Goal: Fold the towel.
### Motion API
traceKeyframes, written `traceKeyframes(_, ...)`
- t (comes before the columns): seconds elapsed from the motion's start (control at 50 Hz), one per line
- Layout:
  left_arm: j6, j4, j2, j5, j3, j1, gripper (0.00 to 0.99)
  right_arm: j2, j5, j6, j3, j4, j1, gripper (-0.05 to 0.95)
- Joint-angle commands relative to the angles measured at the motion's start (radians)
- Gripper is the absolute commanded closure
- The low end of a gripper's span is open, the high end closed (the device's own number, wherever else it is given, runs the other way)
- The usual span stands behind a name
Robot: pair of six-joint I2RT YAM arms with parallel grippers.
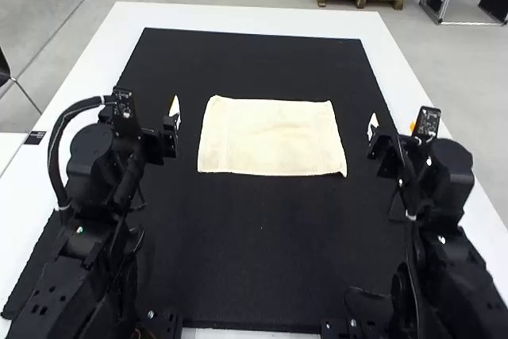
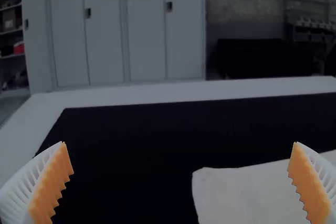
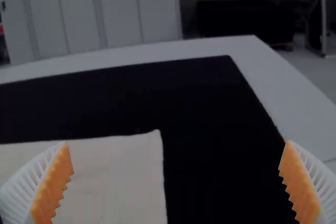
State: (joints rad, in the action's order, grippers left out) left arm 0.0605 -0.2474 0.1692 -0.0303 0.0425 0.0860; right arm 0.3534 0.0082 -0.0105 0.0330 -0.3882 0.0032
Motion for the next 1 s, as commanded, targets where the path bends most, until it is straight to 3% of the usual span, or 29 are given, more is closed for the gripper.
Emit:
traceKeyframes(0.0,0.002,-0.026,0.047,-0.006,0.066,0.001,0.026,0.113,-0.001,-0.046,0.105,-0.034,-0.011,-0.01)
traceKeyframes(0.48,0.021,-0.075,0.443,0.007,0.301,0.008,0.028,0.662,-0.04,-0.151,0.455,-0.046,0.072,-0.01)
traceKeyframes(0.72,0.076,-0.016,0.671,0.069,0.484,0.008,0.028,0.895,-0.048,-0.194,0.61,-0.044,0.135,0.0)
traceKeyframes(0.98,0.102,0.002,0.857,0.133,0.609,0.001,0.028,1.11,-0.102,-0.238,0.752,-0.047,0.119,0.0)
